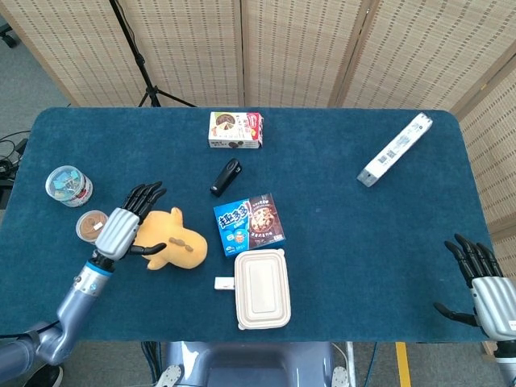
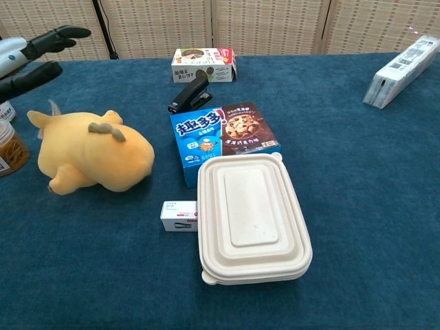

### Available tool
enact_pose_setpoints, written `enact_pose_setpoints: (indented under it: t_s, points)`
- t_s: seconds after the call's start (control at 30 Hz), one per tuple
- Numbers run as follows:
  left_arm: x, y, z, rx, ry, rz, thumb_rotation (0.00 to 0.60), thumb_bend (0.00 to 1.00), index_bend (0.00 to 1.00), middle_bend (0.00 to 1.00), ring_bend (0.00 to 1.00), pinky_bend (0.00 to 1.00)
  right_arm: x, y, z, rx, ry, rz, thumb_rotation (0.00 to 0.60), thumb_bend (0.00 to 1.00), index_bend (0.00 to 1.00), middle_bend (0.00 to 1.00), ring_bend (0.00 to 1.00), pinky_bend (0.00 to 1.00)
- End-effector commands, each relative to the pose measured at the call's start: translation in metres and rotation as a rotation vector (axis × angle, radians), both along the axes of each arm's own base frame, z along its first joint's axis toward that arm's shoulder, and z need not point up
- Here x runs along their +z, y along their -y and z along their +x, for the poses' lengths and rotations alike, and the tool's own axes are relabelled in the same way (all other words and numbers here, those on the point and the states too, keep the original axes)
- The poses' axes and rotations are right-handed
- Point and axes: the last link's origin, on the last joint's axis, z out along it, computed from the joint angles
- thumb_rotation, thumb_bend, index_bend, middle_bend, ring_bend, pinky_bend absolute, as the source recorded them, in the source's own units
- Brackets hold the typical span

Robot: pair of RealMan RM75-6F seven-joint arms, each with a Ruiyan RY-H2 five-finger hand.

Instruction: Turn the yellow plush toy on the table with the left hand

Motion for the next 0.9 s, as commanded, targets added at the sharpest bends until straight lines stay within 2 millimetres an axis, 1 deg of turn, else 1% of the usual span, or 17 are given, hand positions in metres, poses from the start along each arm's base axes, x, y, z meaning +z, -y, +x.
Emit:
enact_pose_setpoints:
  t_s: [0.03, 0.1, 0.13, 0.2, 0.23, 0.27, 0.3, 0.33, 0.37, 0.4, 0.43, 0.5, 0.57, 0.73, 0.9]
  points:
    - [0.024, 0.017, -0.01, 0.011, -0.062, 0.03, 0.0, 0.0, 0.0, 0.0, 0.0, 0.0, 0.0, 0.0, 0.0, 0.004, -0.014, -0.01, 0.6, 0.0, 0.0, 0.0, 0.0, 0.0]
    - [0.038, 0.028, -0.017, 0.029, -0.084, 0.059, 0.014, 0.0, 0.0, 0.0, 0.0, 0.0, 0.0, 0.001, 0.001, 0.014, -0.024, -0.017, 0.6, 0.0, 0.0, 0.0, 0.0, 0.0]
    - [0.044, 0.034, -0.021, 0.042, -0.086, 0.064, 0.051, 0.0, 0.0, 0.0, 0.0, 0.0, 0.0, 0.001, 0.001, 0.02, -0.028, -0.022, 0.6, 0.0, 0.0, 0.0, 0.0, 0.0]
    - [0.057, 0.049, -0.033, 0.087, -0.098, 0.062, 0.171, 0.0, 0.0, 0.0, 0.0, 0.0, 0.0, 0.0, 0.003, 0.034, -0.038, -0.033, 0.6, 0.0, 0.0, 0.0, 0.0, 0.0]
    - [0.063, 0.054, -0.038, 0.111, -0.112, 0.064, 0.21, 0.0, 0.0, 0.0, 0.0, 0.0, 0.0, 0.0, 0.003, 0.039, -0.041, -0.035, 0.6, 0.0, 0.0, 0.0, 0.0, 0.0]
    - [0.07, 0.06, -0.045, 0.14, -0.131, 0.071, 0.273, 0.0, 0.0, 0.0, 0.0, 0.0, -0.001, -0.001, 0.004, 0.043, -0.041, -0.037, 0.6, 0.0, 0.0, 0.0, 0.0, 0.0]
    - [0.077, 0.068, -0.052, 0.175, -0.151, 0.081, 0.321, 0.0, 0.0, 0.0, 0.0, 0.0, -0.001, -0.001, 0.005, 0.047, -0.04, -0.037, 0.6, 0.0, 0.0, 0.0, 0.0, 0.0]
    - [0.081, 0.072, -0.055, 0.194, -0.158, 0.085, 0.352, 0.0, 0.0, 0.0, 0.0, 0.0, -0.001, -0.002, 0.005, 0.049, -0.039, -0.037, 0.6, 0.0, 0.0, 0.0, 0.0, 0.0]
    - [0.088, 0.08, -0.062, 0.231, -0.165, 0.092, 0.395, 0.0, 0.0, 0.0, 0.0, 0.0, -0.001, -0.003, 0.006, 0.054, -0.039, -0.038, 0.6, 0.0, 0.0, 0.0, 0.0, 0.0]
    - [0.093, 0.086, -0.066, 0.251, -0.165, 0.095, 0.423, 0.0, 0.0, 0.0, 0.0, 0.0, -0.001, -0.003, 0.007, 0.056, -0.04, -0.038, 0.6, 0.0, 0.0, 0.0, 0.0, 0.0]
    - [0.099, 0.092, -0.071, 0.275, -0.167, 0.1, 0.469, 0.0, 0.0, 0.0, 0.0, 0.0, -0.001, -0.004, 0.007, 0.06, -0.041, -0.041, 0.6, 0.0, 0.0, 0.0, 0.0, 0.0]
    - [0.105, 0.101, -0.076, 0.303, -0.174, 0.102, 0.541, 0.0, 0.0, 0.0, 0.0, 0.0, 0.0, -0.005, 0.008, 0.068, -0.044, -0.046, 0.6, 0.0, 0.0, 0.0, 0.0, 0.0]
    - [0.11, 0.111, -0.08, 0.329, -0.163, 0.108, 0.593, 0.0, 0.0, 0.0, 0.0, 0.0, 0.003, -0.006, 0.009, 0.081, -0.05, -0.058, 0.6, 0.0, 0.0, 0.0, 0.0, 0.0]
    - [0.113, 0.133, -0.086, 0.355, -0.157, 0.135, 0.6, 0.0, 0.0, 0.0, 0.0, 0.0, 0.008, -0.008, 0.012, 0.102, -0.048, -0.088, 0.6, 0.0, 0.0, 0.0, 0.0, 0.0]
    - [0.103, 0.141, -0.095, 0.371, -0.162, 0.102, 0.6, 0.0, 0.0, 0.0, 0.0, 0.0, 0.012, -0.011, 0.012, 0.109, -0.033, -0.092, 0.6, 0.0, 0.0, 0.0, 0.0, 0.0]
